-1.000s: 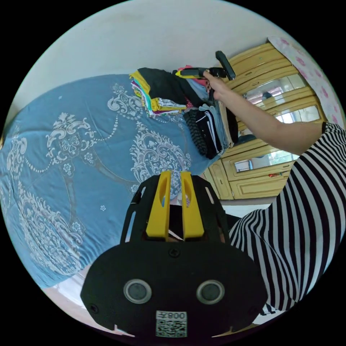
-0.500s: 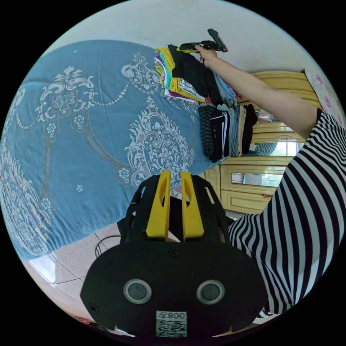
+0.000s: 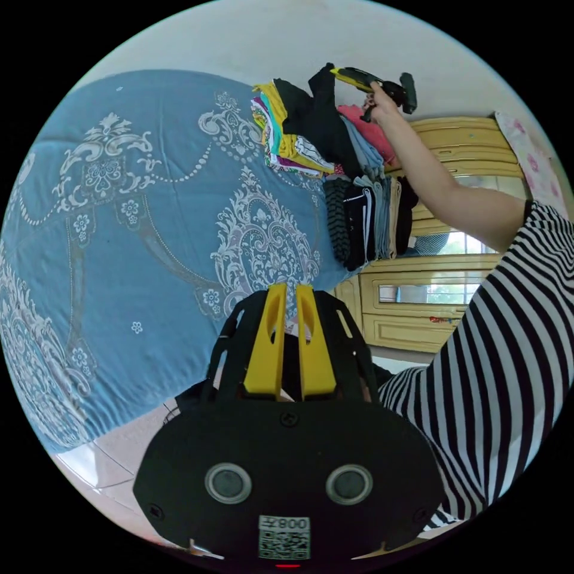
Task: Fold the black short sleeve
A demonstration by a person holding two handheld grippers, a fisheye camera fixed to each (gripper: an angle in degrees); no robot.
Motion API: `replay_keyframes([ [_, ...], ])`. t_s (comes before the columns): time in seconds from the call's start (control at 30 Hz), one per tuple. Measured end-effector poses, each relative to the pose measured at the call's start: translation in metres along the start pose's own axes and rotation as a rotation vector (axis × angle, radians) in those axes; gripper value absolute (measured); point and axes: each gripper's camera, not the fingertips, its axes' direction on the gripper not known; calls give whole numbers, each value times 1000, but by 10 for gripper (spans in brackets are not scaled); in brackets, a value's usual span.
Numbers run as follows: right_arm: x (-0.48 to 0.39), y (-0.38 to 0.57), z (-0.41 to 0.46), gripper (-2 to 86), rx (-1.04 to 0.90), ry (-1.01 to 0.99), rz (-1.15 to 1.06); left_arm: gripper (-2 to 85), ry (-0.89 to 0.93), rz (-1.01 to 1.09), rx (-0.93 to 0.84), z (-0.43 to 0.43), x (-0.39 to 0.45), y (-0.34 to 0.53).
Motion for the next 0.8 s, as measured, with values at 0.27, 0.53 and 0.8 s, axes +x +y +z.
replay_keyframes([
  [0.27, -79, 81, -132, 3, 185, -194, -95, 26, 41, 157, 154, -124, -8, -10],
  [0.53, -169, 159, -233, 3, 276, -406, -220, 77, -46, 316, 416, -287, 17, -2],
  [0.8, -223, 225, -246, 3, 234, -619, -307, 120, -3, 320, 534, -389, 20, 13],
])
